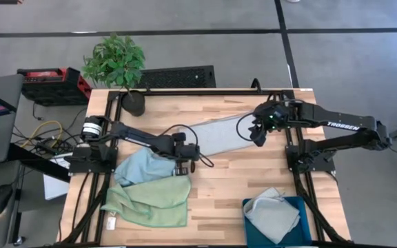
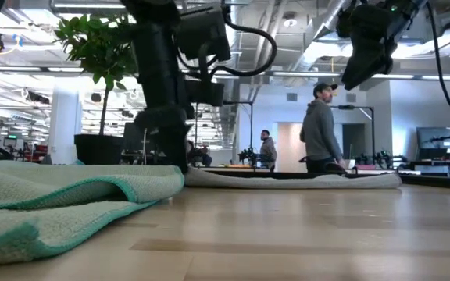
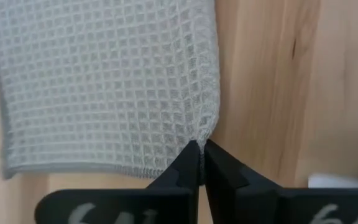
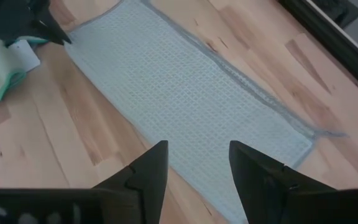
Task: Fold microfiber towels
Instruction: Fold the gray microfiber towel
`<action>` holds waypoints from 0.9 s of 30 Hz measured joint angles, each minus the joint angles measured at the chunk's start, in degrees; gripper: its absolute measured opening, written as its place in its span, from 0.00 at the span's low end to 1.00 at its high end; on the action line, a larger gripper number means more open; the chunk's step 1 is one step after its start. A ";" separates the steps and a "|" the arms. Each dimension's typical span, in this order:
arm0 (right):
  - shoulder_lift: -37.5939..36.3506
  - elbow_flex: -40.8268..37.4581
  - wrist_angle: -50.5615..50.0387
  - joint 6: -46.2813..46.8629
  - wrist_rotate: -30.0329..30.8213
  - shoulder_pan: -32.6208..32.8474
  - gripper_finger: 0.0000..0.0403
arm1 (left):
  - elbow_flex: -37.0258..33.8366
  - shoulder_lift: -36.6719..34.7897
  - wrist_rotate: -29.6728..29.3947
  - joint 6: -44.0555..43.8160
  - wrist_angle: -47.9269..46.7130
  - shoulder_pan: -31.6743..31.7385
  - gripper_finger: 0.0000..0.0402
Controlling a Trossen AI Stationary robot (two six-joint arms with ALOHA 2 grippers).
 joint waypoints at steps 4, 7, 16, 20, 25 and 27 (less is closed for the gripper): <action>-1.37 0.00 0.00 0.00 0.00 0.00 0.49 | 4.99 0.00 -0.02 -0.19 -10.99 0.03 0.00; -1.99 0.00 0.00 0.00 0.02 0.00 0.49 | 9.80 0.00 1.29 1.13 -18.29 0.24 0.00; -2.05 0.00 0.21 -0.07 0.02 0.00 0.49 | 24.06 1.37 1.86 12.16 -16.92 4.83 0.00; -2.05 0.00 0.35 -0.07 0.06 0.00 0.49 | 29.38 5.93 2.84 18.89 -14.98 7.05 0.00; -2.05 0.00 0.49 -0.07 0.22 0.00 0.49 | 38.27 14.54 5.38 24.19 -15.16 9.04 0.00; -2.03 0.00 0.48 -0.07 0.22 0.00 0.49 | 42.73 17.74 5.45 26.03 -14.88 9.76 0.00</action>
